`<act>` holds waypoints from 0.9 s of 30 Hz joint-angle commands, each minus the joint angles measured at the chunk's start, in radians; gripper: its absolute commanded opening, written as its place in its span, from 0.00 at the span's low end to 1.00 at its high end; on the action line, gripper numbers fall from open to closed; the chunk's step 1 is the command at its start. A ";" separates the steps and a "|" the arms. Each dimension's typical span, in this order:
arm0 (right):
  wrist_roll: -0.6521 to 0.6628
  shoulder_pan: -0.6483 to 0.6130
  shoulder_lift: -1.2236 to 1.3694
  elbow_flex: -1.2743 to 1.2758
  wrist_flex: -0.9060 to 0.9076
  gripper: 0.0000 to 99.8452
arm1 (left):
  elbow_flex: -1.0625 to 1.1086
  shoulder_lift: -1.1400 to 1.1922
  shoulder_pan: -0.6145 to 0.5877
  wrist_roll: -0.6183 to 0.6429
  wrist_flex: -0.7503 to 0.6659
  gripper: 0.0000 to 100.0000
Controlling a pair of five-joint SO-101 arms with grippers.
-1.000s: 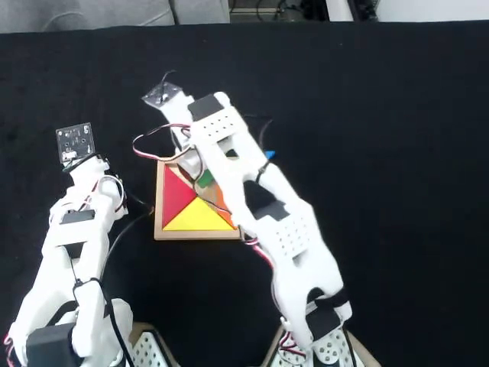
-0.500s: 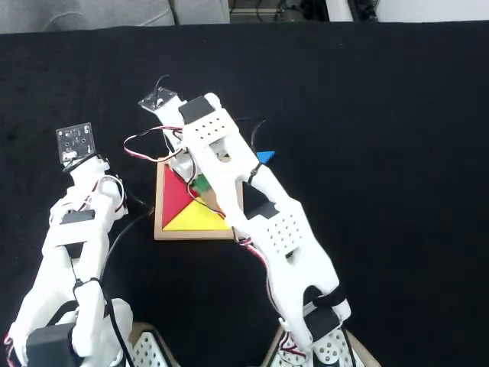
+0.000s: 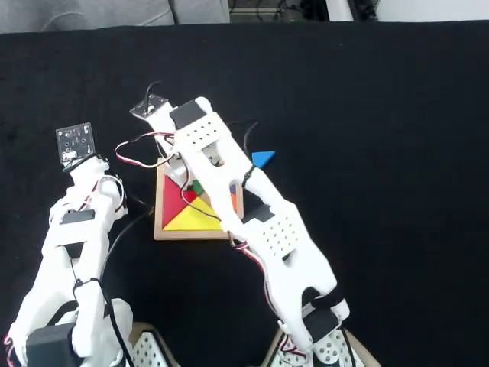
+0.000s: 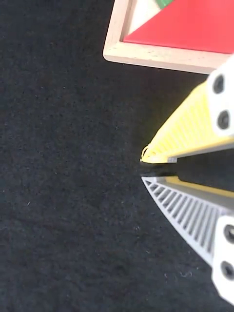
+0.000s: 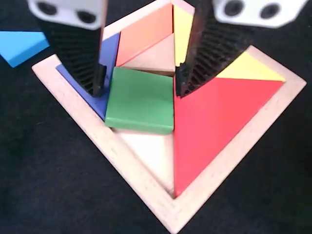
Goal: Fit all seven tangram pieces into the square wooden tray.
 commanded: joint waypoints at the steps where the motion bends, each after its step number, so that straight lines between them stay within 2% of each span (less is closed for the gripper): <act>1: 0.003 0.020 -0.019 -0.071 0.015 0.23 | -0.061 0.000 0.007 -0.009 -0.018 0.06; 7: 0.002 0.124 -0.065 -0.193 0.087 0.21 | -0.061 -0.002 0.007 -0.009 -0.018 0.06; 10: 0.003 0.117 -0.036 -0.200 0.000 0.04 | -0.061 -0.002 0.007 -0.009 -0.018 0.06; 11: -0.003 0.104 -0.016 -0.200 -0.038 0.00 | -0.061 -0.002 0.007 -0.009 -0.018 0.06; 13: -0.003 0.077 0.036 -0.208 -0.083 0.05 | -0.061 -0.002 0.007 -0.009 -0.018 0.06; 16: 0.003 0.043 0.091 -0.228 -0.110 0.01 | -0.061 -0.002 0.007 -0.009 -0.018 0.06; 27: 0.003 0.040 0.137 -0.282 -0.072 0.01 | -0.061 -0.002 0.007 -0.009 -0.018 0.06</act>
